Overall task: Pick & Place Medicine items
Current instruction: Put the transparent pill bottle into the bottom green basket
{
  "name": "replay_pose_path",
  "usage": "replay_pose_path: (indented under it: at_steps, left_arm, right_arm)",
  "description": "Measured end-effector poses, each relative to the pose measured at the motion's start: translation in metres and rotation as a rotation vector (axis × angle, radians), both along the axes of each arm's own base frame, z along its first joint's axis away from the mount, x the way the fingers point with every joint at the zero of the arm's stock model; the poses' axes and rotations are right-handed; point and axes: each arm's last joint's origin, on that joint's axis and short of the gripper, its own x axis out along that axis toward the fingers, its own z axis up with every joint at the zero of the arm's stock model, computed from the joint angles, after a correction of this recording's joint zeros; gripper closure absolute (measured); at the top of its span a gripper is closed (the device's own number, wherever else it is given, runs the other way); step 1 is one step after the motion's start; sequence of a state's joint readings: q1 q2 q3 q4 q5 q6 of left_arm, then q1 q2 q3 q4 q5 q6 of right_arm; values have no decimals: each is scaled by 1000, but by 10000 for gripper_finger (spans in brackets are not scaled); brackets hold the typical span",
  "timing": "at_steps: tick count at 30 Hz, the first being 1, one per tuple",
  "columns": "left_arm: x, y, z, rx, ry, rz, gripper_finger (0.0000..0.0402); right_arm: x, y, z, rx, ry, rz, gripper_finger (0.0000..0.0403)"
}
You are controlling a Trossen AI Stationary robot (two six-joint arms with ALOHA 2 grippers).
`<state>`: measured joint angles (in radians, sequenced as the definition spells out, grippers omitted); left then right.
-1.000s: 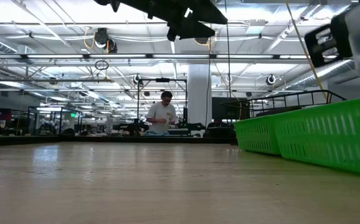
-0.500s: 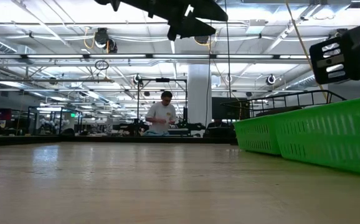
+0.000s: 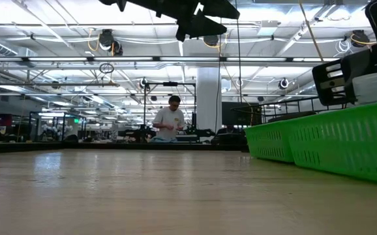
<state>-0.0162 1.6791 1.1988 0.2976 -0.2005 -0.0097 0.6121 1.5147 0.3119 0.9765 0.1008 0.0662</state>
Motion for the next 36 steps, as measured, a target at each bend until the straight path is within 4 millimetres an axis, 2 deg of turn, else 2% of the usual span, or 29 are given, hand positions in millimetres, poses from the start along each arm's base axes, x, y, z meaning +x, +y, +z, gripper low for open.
replay_pose_path:
  at_steps: [8,15,18,29,36]
  left_arm:
    - [0,0,0,0,4,0,126]
    - [0,0,-1,1,8,0,126]
    - [0,0,-1,1,8,0,126]
    - [0,0,-1,2,10,0,121]
    - [0,0,-1,2,15,0,121]
  right_arm:
    - [2,2,-1,-1,3,0,279]
    - [2,2,-1,-1,3,0,222]
    - [2,2,-1,-1,3,0,211]
    - [2,2,-1,-1,2,-1,223]
    - [1,1,7,8,-12,-3,227]
